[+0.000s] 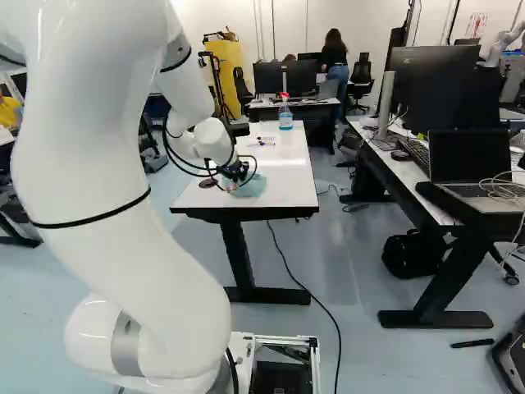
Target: Clean the table with the green towel
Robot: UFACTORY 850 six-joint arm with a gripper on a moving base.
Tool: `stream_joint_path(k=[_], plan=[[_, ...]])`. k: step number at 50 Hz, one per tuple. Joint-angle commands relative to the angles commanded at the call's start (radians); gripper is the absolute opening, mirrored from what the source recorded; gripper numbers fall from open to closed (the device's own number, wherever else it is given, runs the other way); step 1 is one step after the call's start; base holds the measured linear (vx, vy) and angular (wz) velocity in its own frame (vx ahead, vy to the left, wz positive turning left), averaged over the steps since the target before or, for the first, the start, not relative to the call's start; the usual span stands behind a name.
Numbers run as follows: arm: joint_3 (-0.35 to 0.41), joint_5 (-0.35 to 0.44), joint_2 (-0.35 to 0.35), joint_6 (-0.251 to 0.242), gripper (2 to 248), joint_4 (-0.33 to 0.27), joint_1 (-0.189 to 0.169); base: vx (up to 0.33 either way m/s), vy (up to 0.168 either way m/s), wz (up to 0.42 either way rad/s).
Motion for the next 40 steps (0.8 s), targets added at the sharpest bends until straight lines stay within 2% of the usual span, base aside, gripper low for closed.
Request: stream_joint_path(k=[25, 40], plan=[[-0.032, 0.0, -0.028, 0.0, 30, 0.0, -0.081, 0.0, 0.0, 0.0], [-0.103, 0.0, -0.09, 0.0, 30, 0.0, -0.092, 0.0, 0.0, 0.0]])
